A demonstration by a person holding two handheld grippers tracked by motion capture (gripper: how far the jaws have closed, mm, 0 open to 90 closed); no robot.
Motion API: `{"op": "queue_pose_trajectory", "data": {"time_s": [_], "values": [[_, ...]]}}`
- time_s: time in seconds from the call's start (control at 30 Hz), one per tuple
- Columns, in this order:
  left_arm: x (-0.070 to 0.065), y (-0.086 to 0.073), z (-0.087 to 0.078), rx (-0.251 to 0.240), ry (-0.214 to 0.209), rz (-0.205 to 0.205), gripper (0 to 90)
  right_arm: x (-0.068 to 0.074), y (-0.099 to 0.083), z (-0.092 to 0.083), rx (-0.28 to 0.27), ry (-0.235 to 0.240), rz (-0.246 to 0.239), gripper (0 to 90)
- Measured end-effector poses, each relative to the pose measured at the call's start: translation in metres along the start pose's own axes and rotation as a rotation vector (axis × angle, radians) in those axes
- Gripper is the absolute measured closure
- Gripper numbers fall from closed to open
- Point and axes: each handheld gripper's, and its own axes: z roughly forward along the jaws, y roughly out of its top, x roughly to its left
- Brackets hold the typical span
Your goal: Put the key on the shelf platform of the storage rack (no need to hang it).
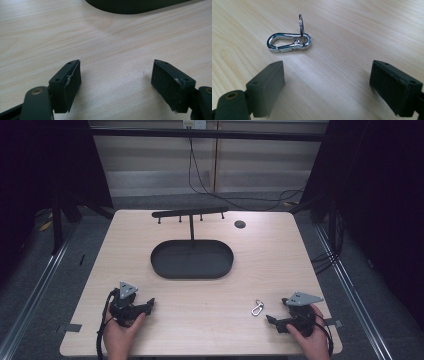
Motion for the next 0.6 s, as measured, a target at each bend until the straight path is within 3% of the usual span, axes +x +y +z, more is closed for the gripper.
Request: {"op": "queue_pose_trajectory", "data": {"time_s": [0.4,0.6], "values": [[0.0004,0.0001,-0.0002,0.003,-0.002,0.004,23.8,0.0016,-0.0003,-0.0005,0.001,-0.007,0.017,12.4],[0.0002,0.0001,0.0000,0.000,-0.002,0.000,23.8,0.0028,-0.0002,-0.0012,-0.005,-0.021,0.035,17.9]]}}
